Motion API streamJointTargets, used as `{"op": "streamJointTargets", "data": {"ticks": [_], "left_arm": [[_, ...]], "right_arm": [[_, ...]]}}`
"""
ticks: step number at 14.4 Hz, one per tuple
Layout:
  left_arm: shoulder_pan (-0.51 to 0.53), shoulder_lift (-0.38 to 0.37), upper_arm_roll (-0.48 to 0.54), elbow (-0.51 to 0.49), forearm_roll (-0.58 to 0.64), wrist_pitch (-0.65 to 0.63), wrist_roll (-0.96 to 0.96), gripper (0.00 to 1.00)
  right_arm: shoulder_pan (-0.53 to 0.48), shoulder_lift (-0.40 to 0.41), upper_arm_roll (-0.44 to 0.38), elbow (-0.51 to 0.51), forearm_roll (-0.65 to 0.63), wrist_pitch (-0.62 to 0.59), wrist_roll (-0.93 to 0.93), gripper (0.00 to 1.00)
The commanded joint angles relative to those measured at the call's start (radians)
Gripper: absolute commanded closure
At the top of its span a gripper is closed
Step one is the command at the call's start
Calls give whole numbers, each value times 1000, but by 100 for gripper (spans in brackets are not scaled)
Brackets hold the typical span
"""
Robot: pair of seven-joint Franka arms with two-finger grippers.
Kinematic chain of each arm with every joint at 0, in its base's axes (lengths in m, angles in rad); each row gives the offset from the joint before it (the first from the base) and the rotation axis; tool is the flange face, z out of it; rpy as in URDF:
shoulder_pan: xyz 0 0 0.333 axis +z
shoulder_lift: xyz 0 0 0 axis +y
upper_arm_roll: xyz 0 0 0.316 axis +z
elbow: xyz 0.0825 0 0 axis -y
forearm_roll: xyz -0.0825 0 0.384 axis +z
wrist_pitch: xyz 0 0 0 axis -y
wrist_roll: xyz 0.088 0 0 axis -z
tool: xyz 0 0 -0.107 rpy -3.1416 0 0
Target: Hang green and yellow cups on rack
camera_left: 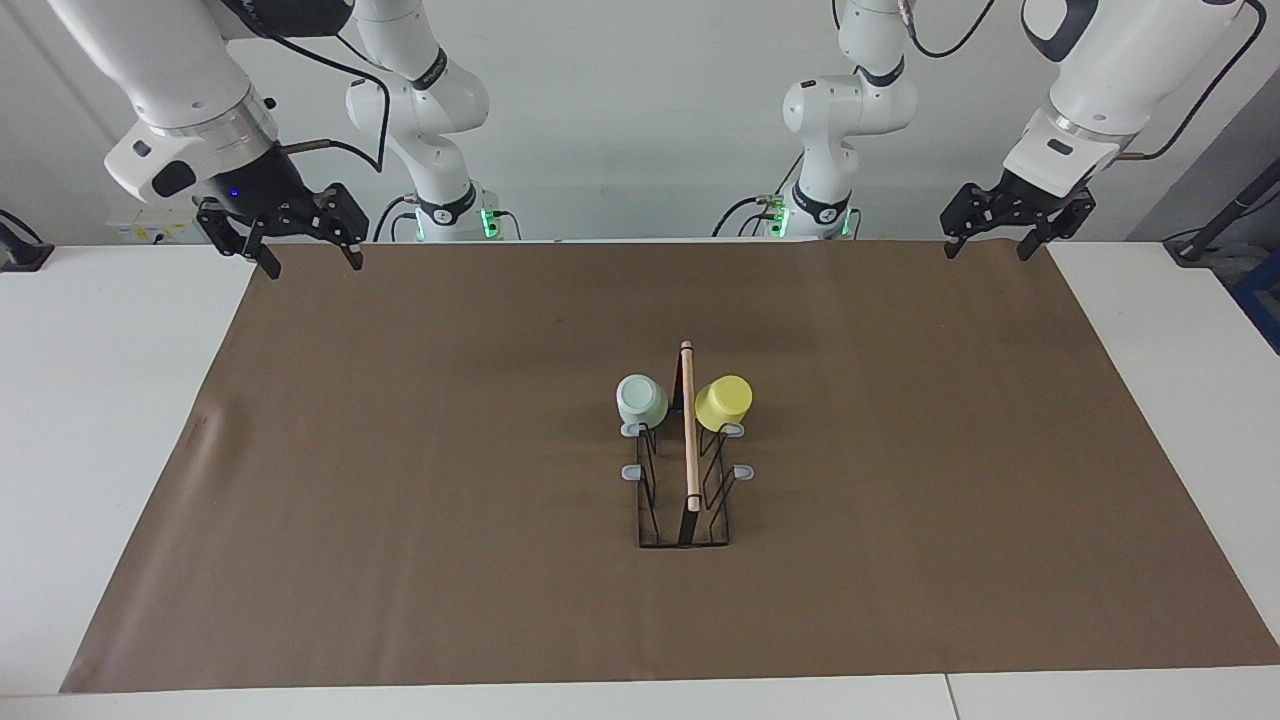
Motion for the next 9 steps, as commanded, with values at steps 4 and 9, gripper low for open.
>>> {"op": "streamJointTargets", "data": {"ticks": [4, 9], "left_arm": [[55, 38, -50, 136, 5, -94, 0, 0], [57, 15, -44, 89, -42, -61, -51, 0]], "right_arm": [[3, 45, 7, 15, 0, 57, 11, 0], [0, 70, 9, 91, -3, -114, 5, 0]]}}
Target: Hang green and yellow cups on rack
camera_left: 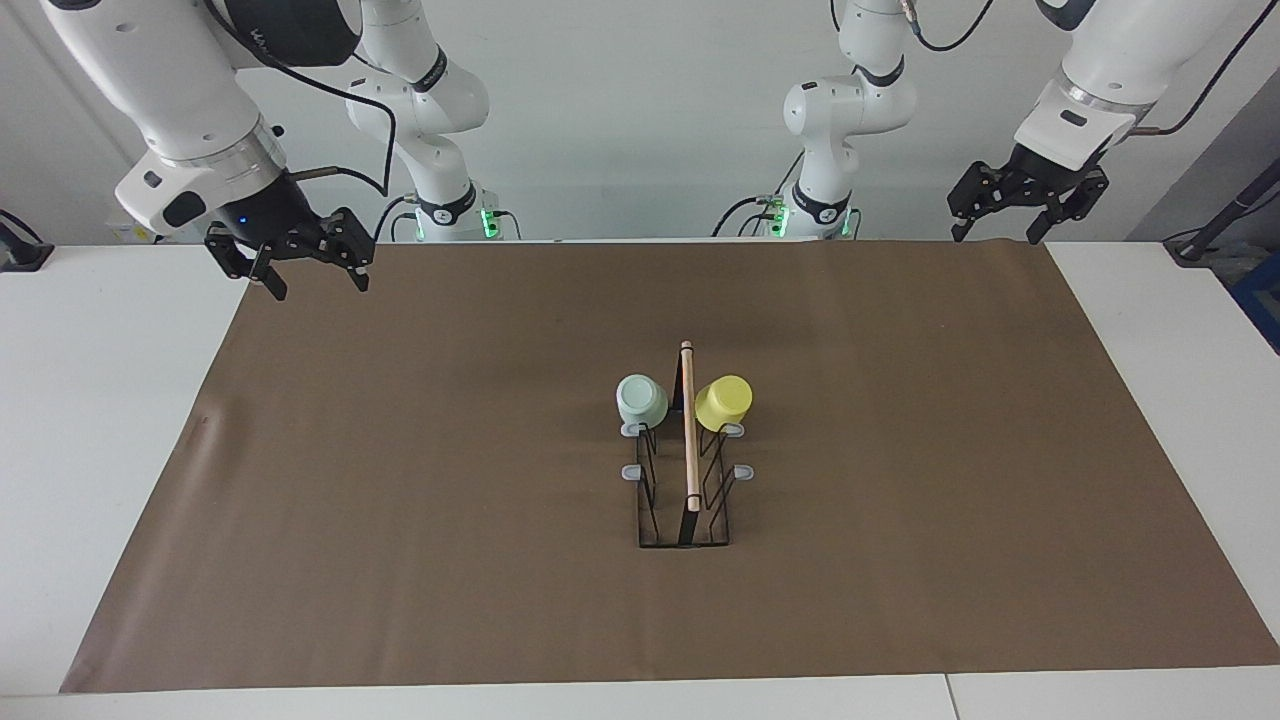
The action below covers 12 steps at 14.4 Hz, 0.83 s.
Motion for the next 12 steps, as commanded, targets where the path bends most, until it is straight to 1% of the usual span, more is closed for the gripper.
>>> {"op": "streamJointTargets", "data": {"ticks": [1, 2, 3, 5, 6, 7, 8, 9, 12], "left_arm": [[20, 4, -14, 7, -31, 0, -25, 0], [20, 1, -14, 3, -31, -5, -23, 0], [20, 1, -14, 3, -31, -5, -22, 0], [20, 2, -12, 3, -26, -2, -5, 0], [20, 2, -12, 1, -26, -3, 4, 0], [20, 1, -12, -5, -26, -3, 4, 0], [20, -1, -12, -10, -26, -2, 4, 0], [20, -1, -12, -11, -26, 3, 4, 0], [16, -1, -12, -10, -26, 0, 4, 0]], "right_arm": [[2, 16, 1, 57, 1, -104, 5, 0], [4, 6, 0, 6, 1, -86, 2, 0], [4, -7, 1, -5, 2, -68, 2, 0], [4, -11, 1, 0, -1, -57, 2, 0], [1, -20, -2, -20, 2, -40, -3, 0], [-4, -43, -8, -73, 4, 12, -23, 0], [-8, -76, -16, -150, 7, 77, -49, 0], [-18, -101, -20, -201, 13, 118, -55, 0], [-19, -113, -28, -206, 16, 118, -54, 0]]}}
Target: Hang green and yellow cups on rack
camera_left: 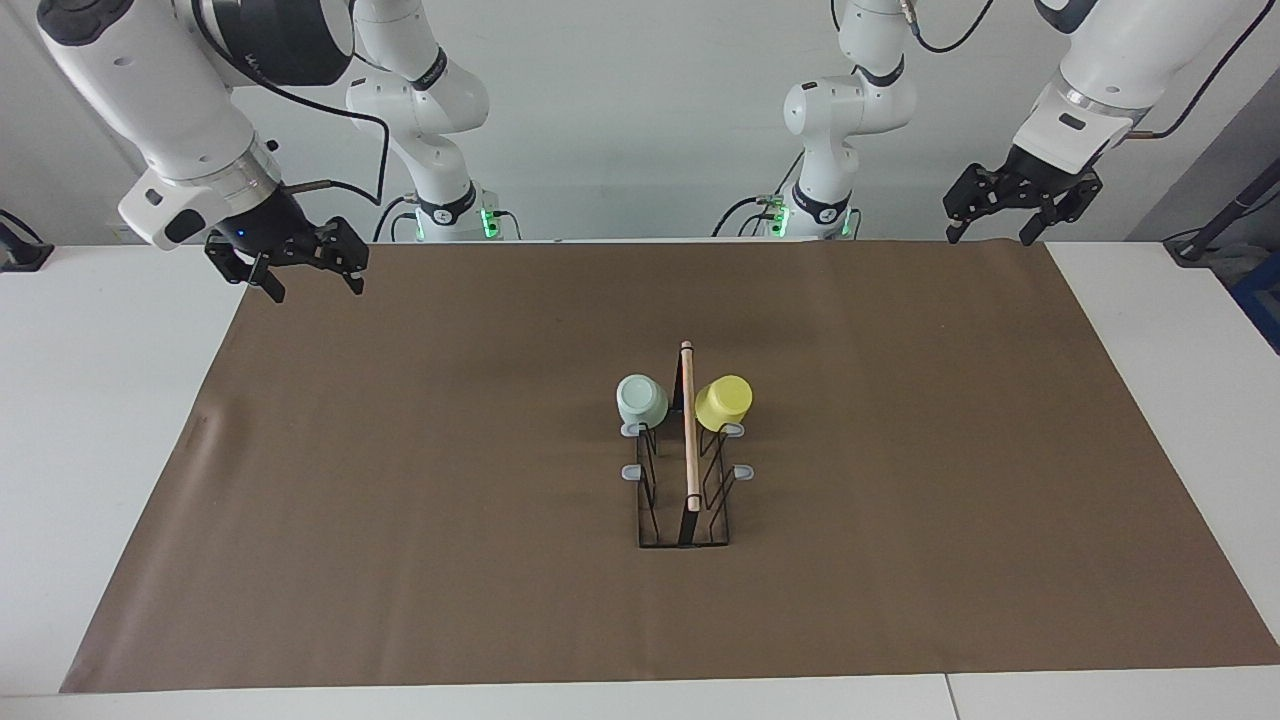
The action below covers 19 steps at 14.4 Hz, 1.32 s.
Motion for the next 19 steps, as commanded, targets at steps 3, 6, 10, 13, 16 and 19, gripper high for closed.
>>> {"op": "streamJointTargets", "data": {"ticks": [3, 6, 10, 13, 16, 19], "left_arm": [[39, -6, -24, -5, -9, -2, 13, 0], [40, -8, -26, -9, -10, -1, 16, 0], [40, -15, -23, -29, -10, 16, 19, 0], [40, -17, -16, -35, -10, 19, 40, 0], [40, -17, -13, -35, -12, 19, 39, 0], [40, -17, -13, -34, -12, 19, 43, 0]], "right_arm": [[2, -133, 8, -165, 20, 101, -13, 0], [5, -153, 8, -212, 20, 129, -13, 0], [5, -153, 11, -200, 19, 121, -13, 0], [4, -145, 13, -170, 19, 109, -13, 0], [2, -150, 13, -173, 19, 100, -13, 0], [-5, -161, 13, -180, 19, 97, -15, 0]]}}
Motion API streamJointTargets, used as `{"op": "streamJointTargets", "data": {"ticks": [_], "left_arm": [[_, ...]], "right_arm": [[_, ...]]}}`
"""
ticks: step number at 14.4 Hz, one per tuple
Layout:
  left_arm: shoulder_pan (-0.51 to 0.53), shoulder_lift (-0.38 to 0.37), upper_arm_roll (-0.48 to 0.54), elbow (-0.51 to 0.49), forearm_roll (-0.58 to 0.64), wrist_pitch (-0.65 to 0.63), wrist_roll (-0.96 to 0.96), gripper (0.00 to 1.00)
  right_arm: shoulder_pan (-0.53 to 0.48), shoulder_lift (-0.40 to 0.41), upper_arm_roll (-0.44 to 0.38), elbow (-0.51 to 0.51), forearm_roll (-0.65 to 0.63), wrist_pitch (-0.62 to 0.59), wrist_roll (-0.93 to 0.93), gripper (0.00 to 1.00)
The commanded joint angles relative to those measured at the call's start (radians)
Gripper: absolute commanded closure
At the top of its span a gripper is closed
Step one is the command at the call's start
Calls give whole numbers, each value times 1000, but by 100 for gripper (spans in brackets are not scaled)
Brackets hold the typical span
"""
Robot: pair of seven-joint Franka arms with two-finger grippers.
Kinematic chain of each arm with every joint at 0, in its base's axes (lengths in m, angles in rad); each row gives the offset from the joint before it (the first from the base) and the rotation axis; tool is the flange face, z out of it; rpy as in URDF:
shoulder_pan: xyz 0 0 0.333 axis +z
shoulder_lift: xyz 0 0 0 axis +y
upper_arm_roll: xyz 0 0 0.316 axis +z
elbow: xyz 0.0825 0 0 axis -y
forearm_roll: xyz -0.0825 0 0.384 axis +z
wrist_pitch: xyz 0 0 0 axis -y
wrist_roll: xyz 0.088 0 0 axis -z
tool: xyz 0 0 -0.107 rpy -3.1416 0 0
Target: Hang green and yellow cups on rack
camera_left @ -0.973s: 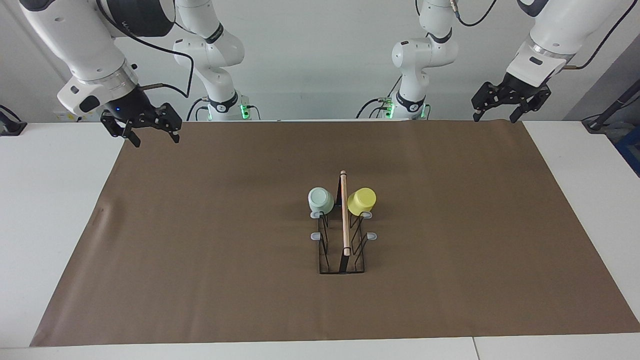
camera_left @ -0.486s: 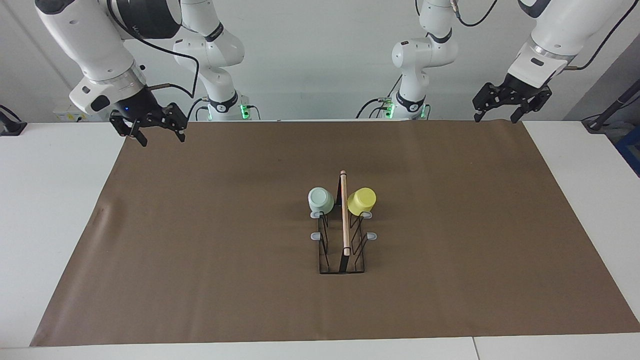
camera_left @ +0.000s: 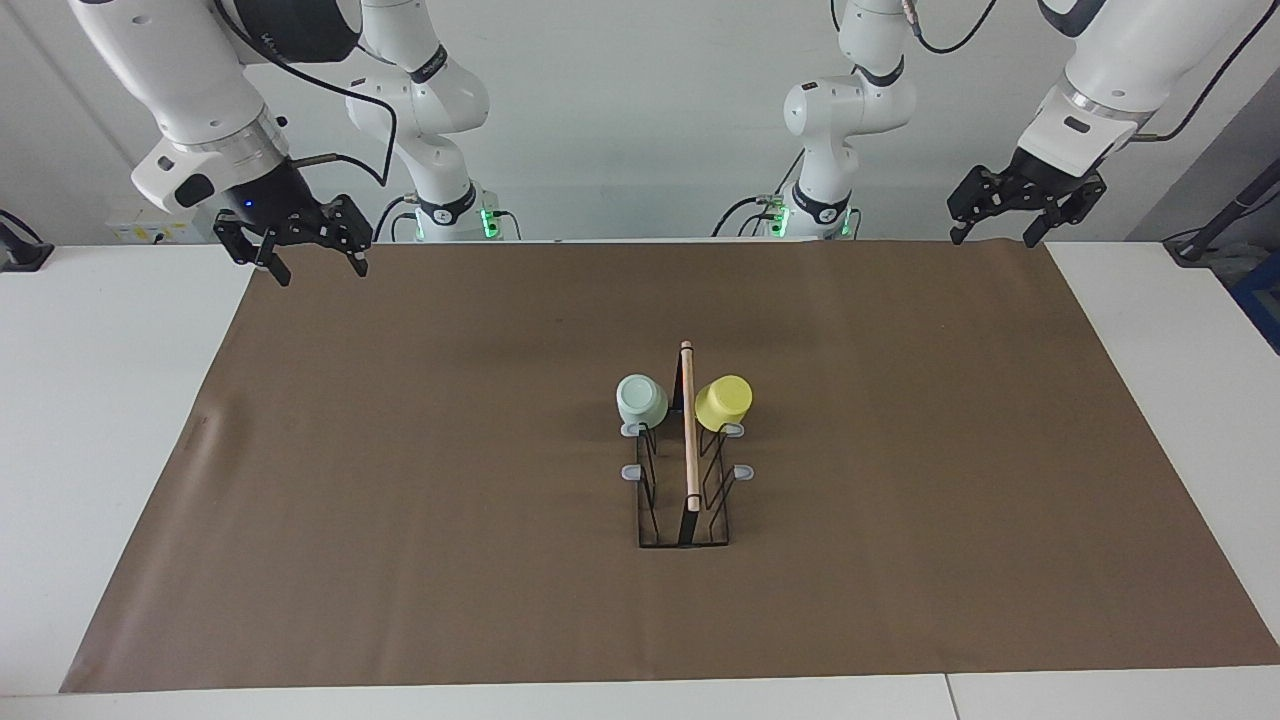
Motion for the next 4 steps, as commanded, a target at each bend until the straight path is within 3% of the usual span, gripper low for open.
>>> {"op": "streamJointTargets", "data": {"ticks": [1, 4], "left_arm": [[25, -17, -11, -27, -12, 16, 25, 0], [25, -17, -11, -28, -10, 18, 25, 0]], "right_arm": [[-14, -34, 3, -23, 18, 3, -13, 0], [-14, -38, 3, -29, 18, 6, -12, 0]]}}
